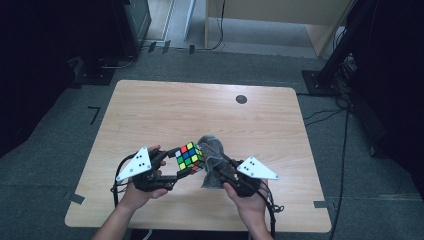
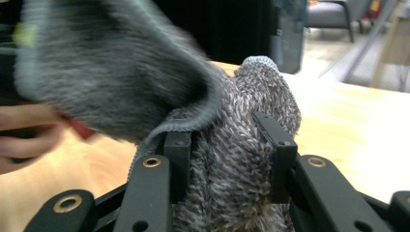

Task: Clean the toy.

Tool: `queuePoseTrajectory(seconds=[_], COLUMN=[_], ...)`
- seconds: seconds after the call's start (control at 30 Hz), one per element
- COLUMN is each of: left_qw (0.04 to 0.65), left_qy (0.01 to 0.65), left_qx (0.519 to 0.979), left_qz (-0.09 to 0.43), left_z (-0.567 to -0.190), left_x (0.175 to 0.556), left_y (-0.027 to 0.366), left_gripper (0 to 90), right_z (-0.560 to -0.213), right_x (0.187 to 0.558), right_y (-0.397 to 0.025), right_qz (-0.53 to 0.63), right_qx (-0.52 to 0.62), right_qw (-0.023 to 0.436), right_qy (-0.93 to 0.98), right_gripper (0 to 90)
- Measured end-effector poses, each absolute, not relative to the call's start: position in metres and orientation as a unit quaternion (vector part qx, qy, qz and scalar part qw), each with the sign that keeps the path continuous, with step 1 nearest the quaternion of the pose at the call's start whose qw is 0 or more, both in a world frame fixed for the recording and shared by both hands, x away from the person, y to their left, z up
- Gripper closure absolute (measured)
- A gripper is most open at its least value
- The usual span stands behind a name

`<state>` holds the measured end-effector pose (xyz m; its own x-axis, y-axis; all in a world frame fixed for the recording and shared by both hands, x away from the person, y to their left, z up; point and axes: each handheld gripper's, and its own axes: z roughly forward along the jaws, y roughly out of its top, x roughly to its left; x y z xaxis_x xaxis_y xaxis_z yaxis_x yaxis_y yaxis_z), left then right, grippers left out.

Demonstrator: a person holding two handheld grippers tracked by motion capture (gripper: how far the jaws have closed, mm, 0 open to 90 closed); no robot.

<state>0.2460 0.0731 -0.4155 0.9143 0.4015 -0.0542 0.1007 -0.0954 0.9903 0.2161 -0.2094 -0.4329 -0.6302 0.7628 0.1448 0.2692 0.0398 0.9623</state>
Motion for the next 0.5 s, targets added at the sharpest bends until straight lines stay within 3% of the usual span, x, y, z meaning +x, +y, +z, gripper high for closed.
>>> queuePoseTrajectory(seconds=[0.1,0.37,0.5], left_qw=[0.654,0.652,0.655], left_qy=[0.172,0.181,0.184], left_qx=[0.727,0.725,0.721], left_qz=[0.117,0.128,0.132], left_z=[-0.413,-0.413,-0.411], left_x=[0.246,0.247,0.247], left_y=[0.076,0.077,0.079], left_gripper=[33.9,33.9,33.9], right_z=[-0.432,-0.441,-0.446], right_x=[0.21,0.207,0.205], right_y=[-0.198,-0.175,-0.164], right_qz=[0.577,0.567,0.556], right_qx=[0.364,0.325,0.304], right_qw=[0.222,0.163,0.157], right_qy=[0.696,0.739,0.758], right_gripper=[67.3,68.5,68.1])
